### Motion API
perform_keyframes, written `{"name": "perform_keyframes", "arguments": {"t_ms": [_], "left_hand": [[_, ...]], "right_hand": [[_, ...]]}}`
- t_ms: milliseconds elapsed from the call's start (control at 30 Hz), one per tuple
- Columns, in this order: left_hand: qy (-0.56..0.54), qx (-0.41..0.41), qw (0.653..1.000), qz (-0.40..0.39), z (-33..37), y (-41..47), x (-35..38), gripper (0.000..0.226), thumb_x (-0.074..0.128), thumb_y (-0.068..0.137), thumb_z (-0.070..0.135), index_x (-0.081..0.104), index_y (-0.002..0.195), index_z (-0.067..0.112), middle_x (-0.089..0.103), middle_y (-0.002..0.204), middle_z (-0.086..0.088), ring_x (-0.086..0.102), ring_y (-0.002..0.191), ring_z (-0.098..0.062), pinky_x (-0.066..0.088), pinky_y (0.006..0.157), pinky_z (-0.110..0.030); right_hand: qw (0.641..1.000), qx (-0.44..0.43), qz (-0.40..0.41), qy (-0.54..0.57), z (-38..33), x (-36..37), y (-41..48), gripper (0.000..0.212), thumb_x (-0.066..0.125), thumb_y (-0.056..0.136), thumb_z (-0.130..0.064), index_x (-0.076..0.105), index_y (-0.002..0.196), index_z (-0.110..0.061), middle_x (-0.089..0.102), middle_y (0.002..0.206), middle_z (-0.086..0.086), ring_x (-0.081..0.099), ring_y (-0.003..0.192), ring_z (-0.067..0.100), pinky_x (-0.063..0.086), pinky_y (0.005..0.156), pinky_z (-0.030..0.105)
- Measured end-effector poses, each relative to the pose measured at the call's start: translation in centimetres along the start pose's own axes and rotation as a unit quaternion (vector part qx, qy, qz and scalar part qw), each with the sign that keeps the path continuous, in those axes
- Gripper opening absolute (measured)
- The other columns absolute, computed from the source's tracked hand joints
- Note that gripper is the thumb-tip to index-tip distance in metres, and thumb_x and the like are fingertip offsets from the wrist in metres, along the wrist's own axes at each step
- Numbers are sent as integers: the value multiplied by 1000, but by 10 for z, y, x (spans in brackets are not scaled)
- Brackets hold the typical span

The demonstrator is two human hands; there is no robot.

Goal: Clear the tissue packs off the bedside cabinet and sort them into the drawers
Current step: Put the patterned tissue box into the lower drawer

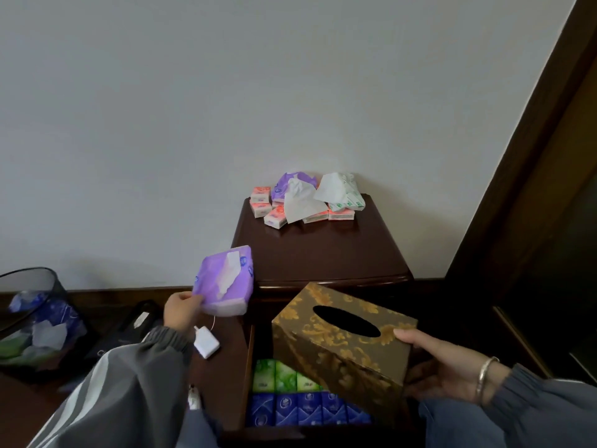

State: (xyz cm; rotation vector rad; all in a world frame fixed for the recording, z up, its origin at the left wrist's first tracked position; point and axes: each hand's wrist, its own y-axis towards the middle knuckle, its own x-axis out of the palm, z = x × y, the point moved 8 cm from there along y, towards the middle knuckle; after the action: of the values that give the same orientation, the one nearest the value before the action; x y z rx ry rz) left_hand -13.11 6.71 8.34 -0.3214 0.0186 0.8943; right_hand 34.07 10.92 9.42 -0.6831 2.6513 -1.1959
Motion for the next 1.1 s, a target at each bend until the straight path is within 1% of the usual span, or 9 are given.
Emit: {"name": "perform_keyframes", "arguments": {"t_ms": [167, 267, 400, 500, 567, 633, 700, 900, 1100], "left_hand": [[-135, -22, 988, 75, -34, -11, -72, 11, 51, 90, -2, 60, 91, 4, 55, 78, -11, 49, 60, -23, 47, 45, -18], [-182, -34, 977, 104, -63, -21, -86, 21, 48, 91, -2, 59, 106, 9, 57, 77, -5, 49, 62, -16, 45, 52, -23], [-186, -65, 974, 110, -97, -28, -74, 16, 48, 92, -1, 61, 101, 3, 54, 78, -11, 45, 61, -18, 37, 56, -29], [-208, -77, 967, 125, -111, -29, -64, 26, 49, 92, 0, 60, 115, 0, 55, 80, -9, 44, 60, -16, 35, 56, -28], [-212, -75, 967, 119, -116, -29, -62, 23, 48, 92, 0, 61, 111, -1, 54, 75, -4, 43, 58, -14, 36, 51, -24], [-214, -72, 969, 103, -116, -27, -62, 17, 47, 93, 0, 62, 98, 6, 55, 76, -4, 46, 60, -14, 40, 47, -18], [-228, -75, 966, 93, -115, -24, -64, 17, 46, 94, 0, 61, 102, 7, 59, 82, -5, 50, 64, -14, 44, 48, -17], [-240, -68, 965, 79, -101, -20, -55, 24, 45, 95, 1, 58, 115, 4, 61, 86, -4, 53, 65, -10, 44, 53, -17], [-245, -83, 964, 66, -94, -20, -51, 20, 43, 95, 1, 60, 94, 11, 59, 81, -2, 52, 55, -4, 41, 46, -13]], "right_hand": [[996, 86, -7, -14, 33, 45, 31, 75, 83, 43, -45, 61, 106, -11, 62, 103, 22, 64, 85, 36, 58, 68, 38], [995, 97, 31, 19, 44, 66, 60, 71, 84, 46, -43, 60, 104, -11, 58, 108, 20, 62, 97, 37, 58, 76, 44], [992, 91, 81, -3, 44, 94, 96, 60, 79, 61, -49, 61, 103, -10, 61, 107, 14, 61, 100, 32, 57, 69, 40], [989, 94, 104, 46, 44, 103, 113, 42, 75, 69, -45, 62, 89, -11, 64, 89, 10, 62, 84, 27, 55, 71, 39], [986, 96, 116, 70, 43, 100, 119, 37, 75, 69, -43, 60, 85, -14, 65, 86, 10, 62, 81, 26, 55, 75, 41], [983, 95, 134, 77, 45, 92, 125, 40, 76, 67, -46, 58, 87, -16, 63, 89, 9, 61, 82, 27, 54, 69, 38], [979, 88, 147, 112, 49, 89, 132, 40, 75, 68, -46, 57, 89, -18, 60, 92, 9, 59, 85, 28, 53, 67, 38], [958, 79, 144, 236, 61, 133, 165, 39, 74, 71, -43, 55, 95, -20, 56, 104, 8, 53, 104, 28, 48, 87, 45], [927, 63, 206, 306, 46, 166, 192, 74, 74, 72, -43, 43, 131, -11, 49, 132, 12, 49, 121, 29, 47, 93, 44]]}}
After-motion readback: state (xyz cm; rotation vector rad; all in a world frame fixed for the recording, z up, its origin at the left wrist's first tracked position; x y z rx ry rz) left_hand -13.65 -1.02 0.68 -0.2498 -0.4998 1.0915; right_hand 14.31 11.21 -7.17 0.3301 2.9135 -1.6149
